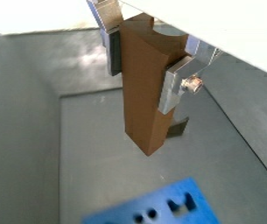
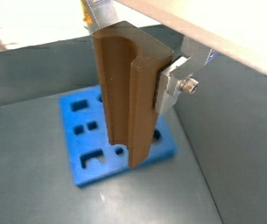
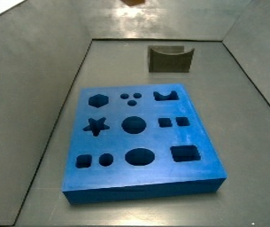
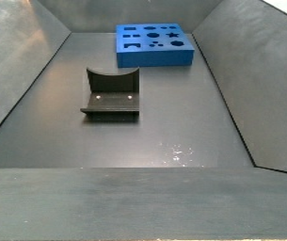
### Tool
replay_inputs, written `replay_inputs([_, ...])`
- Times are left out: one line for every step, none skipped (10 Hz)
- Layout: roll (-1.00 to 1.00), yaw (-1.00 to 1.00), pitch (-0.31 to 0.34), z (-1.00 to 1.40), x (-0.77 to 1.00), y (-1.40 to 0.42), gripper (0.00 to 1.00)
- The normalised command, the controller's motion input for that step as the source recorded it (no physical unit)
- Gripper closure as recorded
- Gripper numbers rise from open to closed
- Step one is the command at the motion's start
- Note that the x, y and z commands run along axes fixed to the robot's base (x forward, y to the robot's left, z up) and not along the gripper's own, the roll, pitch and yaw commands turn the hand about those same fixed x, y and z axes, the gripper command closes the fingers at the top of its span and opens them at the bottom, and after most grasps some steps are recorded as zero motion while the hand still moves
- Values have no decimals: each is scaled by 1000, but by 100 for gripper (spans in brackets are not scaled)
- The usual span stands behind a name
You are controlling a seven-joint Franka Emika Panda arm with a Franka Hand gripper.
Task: Pick up the arch object. Move up. Place the arch object on the fixture. Regrasp the arch object. Rotate the arch object. Move to above the board. Insert the arch object.
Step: Move to above the board.
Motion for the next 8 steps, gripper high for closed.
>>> replay_inputs([-61,1000,130,-110,325,-906,100])
replay_inputs([-59,1000,135,-63,254,-634,100])
replay_inputs([-59,1000,139,-22,185,-373,100])
replay_inputs([-61,1000,140,-3,121,-225,100])
replay_inputs([-63,1000,138,1,91,-173,100])
replay_inputs([-61,1000,147,16,56,-87,100])
replay_inputs([-58,1000,156,17,54,-62,100])
replay_inputs([-60,1000,177,19,62,-44,100])
